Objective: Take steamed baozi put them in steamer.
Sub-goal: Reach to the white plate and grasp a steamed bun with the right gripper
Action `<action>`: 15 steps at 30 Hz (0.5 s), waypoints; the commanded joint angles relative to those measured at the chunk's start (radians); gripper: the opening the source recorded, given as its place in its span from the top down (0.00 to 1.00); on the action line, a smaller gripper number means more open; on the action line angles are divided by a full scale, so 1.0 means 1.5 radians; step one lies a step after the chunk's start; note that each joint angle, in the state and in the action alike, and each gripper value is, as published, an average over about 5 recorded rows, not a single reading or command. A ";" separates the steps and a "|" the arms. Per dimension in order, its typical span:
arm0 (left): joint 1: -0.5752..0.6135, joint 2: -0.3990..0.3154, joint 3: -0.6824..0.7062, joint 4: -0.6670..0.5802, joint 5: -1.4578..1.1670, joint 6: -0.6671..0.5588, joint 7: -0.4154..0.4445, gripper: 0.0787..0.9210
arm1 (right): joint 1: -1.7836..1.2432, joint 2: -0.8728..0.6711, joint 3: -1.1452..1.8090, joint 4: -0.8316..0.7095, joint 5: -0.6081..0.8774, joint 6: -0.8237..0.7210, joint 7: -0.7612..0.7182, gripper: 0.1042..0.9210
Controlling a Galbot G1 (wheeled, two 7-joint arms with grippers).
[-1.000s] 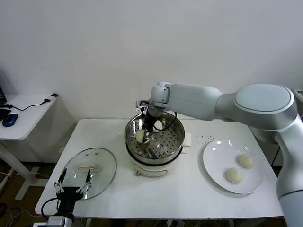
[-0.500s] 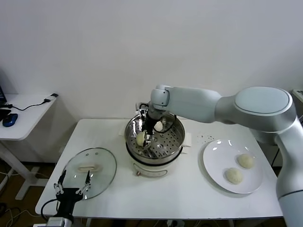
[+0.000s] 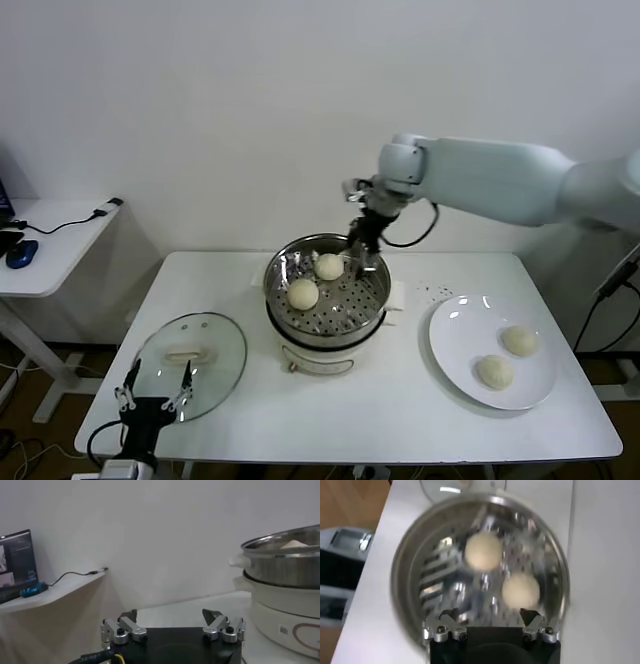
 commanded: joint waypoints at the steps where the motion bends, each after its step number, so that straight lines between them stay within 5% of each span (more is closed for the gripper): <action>1: -0.001 -0.003 0.004 0.001 0.007 0.002 0.000 0.12 | 0.029 -0.284 -0.037 0.151 -0.166 0.022 -0.031 0.12; 15: 0.014 -0.014 0.008 -0.005 0.020 0.003 0.000 0.12 | -0.288 -0.395 0.142 0.104 -0.372 0.032 -0.019 0.12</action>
